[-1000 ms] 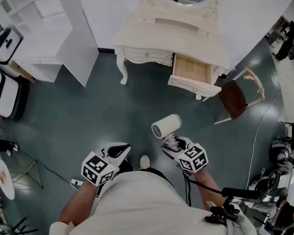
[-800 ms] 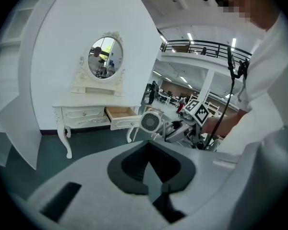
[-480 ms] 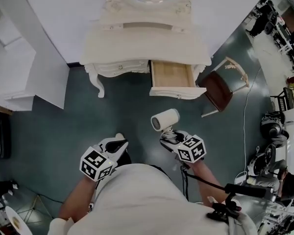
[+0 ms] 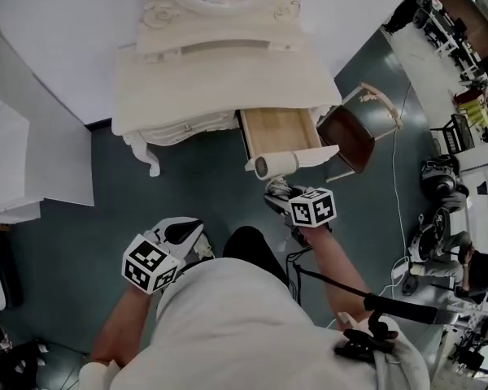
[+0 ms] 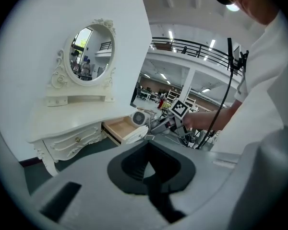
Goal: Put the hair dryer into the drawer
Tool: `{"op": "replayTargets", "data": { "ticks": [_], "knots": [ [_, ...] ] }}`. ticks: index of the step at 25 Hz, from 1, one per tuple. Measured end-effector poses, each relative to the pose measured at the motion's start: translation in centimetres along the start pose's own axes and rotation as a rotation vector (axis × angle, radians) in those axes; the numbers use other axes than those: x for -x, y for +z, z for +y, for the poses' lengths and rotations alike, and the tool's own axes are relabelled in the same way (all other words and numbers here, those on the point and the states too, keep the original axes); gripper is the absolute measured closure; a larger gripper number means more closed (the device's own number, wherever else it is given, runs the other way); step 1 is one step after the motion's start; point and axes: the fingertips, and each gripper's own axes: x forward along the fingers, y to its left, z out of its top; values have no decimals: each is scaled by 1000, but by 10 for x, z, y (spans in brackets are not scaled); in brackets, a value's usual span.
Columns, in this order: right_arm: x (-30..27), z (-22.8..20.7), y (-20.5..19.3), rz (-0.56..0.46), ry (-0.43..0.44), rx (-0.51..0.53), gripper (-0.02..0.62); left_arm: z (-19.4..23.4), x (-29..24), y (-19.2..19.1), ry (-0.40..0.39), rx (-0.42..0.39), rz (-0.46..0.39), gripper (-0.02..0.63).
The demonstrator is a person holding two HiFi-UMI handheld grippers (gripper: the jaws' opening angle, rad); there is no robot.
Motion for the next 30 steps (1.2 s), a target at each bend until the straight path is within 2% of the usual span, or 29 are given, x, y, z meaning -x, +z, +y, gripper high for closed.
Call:
{"op": "replayTargets", "data": {
  "ticks": [6, 11, 19, 25, 30],
  "knots": [
    [-40, -53, 35, 60, -69, -143, 356, 36, -10, 23, -12, 36, -11, 606],
    [-74, -111, 57, 110, -83, -259, 356, 75, -30, 44, 27, 73, -16, 606],
    [-116, -189, 87, 209, -125, -343, 356, 129, -79, 100, 58, 96, 15, 606],
    [-141, -238, 95, 229, -151, -456, 356, 148, -120, 136, 45, 81, 32, 606],
    [-154, -264, 87, 280, -179, -501, 356, 161, -135, 149, 57, 90, 48, 606]
  ]
}}
